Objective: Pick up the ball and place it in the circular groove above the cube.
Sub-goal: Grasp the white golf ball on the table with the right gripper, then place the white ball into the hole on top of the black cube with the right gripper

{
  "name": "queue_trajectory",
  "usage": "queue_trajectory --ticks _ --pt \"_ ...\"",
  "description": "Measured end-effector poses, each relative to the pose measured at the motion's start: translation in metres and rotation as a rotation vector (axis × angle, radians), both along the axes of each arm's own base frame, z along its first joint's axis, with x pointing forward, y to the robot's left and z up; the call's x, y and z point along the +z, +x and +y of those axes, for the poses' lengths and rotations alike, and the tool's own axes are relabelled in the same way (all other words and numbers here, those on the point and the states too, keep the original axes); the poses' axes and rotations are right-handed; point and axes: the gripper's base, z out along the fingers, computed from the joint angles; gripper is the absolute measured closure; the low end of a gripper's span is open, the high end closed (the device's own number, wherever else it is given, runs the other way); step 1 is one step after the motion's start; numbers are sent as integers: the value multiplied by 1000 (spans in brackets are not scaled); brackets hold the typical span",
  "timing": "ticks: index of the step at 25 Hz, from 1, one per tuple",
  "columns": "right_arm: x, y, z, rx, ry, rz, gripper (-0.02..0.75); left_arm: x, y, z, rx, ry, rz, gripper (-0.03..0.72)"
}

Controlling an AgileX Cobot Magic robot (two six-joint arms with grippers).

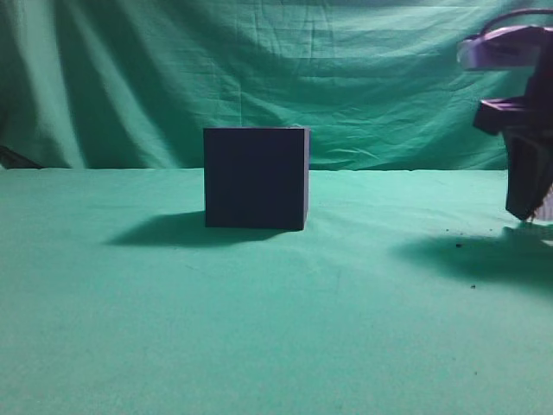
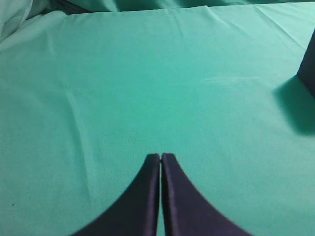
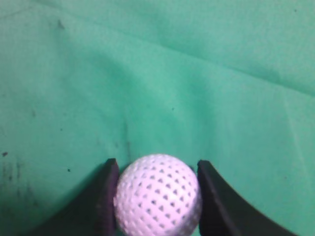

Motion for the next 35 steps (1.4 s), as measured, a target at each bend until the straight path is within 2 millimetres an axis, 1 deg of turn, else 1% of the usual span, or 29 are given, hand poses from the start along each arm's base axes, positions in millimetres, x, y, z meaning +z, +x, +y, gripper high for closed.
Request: queue_trajectory --ticks 2,3,5,7,9,11,14,15,18,21,23,26,29,34,35 --pt "8 6 2 -3 5 2 427 0 0 0 0 0 0 688" --pt "16 9 3 -8 12 0 427 0 0 0 0 0 0 688" --pt "35 16 9 -14 40 -20 427 0 0 0 0 0 0 688" --pt "60 22 21 0 78 -53 427 0 0 0 0 0 0 688" --pt "82 24 42 43 116 -88 427 0 0 0 0 0 0 688" --pt "103 21 70 120 141 -121 427 0 0 0 0 0 0 688" --pt "122 11 112 237 169 -150 427 0 0 0 0 0 0 688" --pt "125 9 123 266 175 -151 427 0 0 0 0 0 0 688" --pt "124 5 155 344 180 -142 427 0 0 0 0 0 0 688" --pt "112 7 173 399 161 -117 427 0 0 0 0 0 0 688" --pt "103 10 181 420 150 -102 427 0 0 0 0 0 0 688" --pt "90 13 187 427 137 -76 427 0 0 0 0 0 0 688" --pt "82 15 188 427 129 -63 427 0 0 0 0 0 0 688" --pt "78 18 191 441 130 -83 427 0 0 0 0 0 0 688" --pt "77 18 191 450 126 -85 367 0 0 0 0 0 0 688"
